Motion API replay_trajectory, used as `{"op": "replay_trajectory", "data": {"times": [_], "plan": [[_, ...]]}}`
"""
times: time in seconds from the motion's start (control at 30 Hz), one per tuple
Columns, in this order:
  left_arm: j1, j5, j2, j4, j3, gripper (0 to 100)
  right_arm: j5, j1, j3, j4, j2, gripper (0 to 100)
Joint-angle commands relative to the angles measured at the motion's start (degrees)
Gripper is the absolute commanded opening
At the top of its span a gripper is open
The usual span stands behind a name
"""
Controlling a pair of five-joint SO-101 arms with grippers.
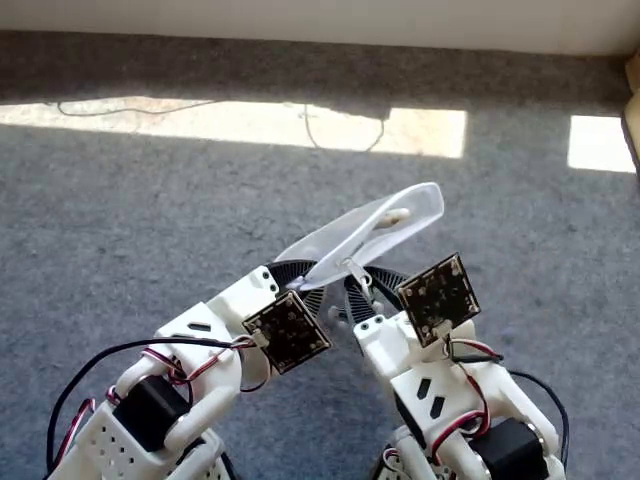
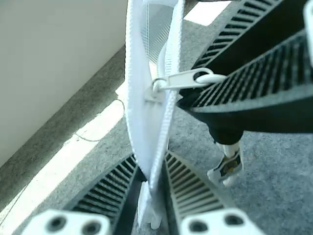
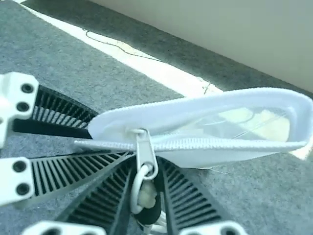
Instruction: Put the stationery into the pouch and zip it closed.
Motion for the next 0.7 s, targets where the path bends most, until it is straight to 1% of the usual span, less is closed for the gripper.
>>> {"op": "replay_trajectory", "data": {"times": [0.0,0.1,0.23,0.43,0.67], "plan": [[-1.3,0.5,-0.7,0.3,-0.5,0,3.3,0.6,-0.4,-0.3,-6.0,0.5],[-1.3,0.5,-0.7,0.3,-0.5,0,4.0,4.0,-0.3,-0.7,-9.3,0.5],[-1.3,0.5,-0.7,0.3,-0.4,0,4.1,9.5,-0.2,-2.9,-8.7,0.5],[-1.4,0.5,-0.7,-0.1,0.6,0,3.8,13.1,0.0,-5.4,-7.3,0.5],[-1.4,0.7,-0.7,-0.1,0.5,0,3.7,20.0,5.8,-12.0,-7.6,0.5]]}}
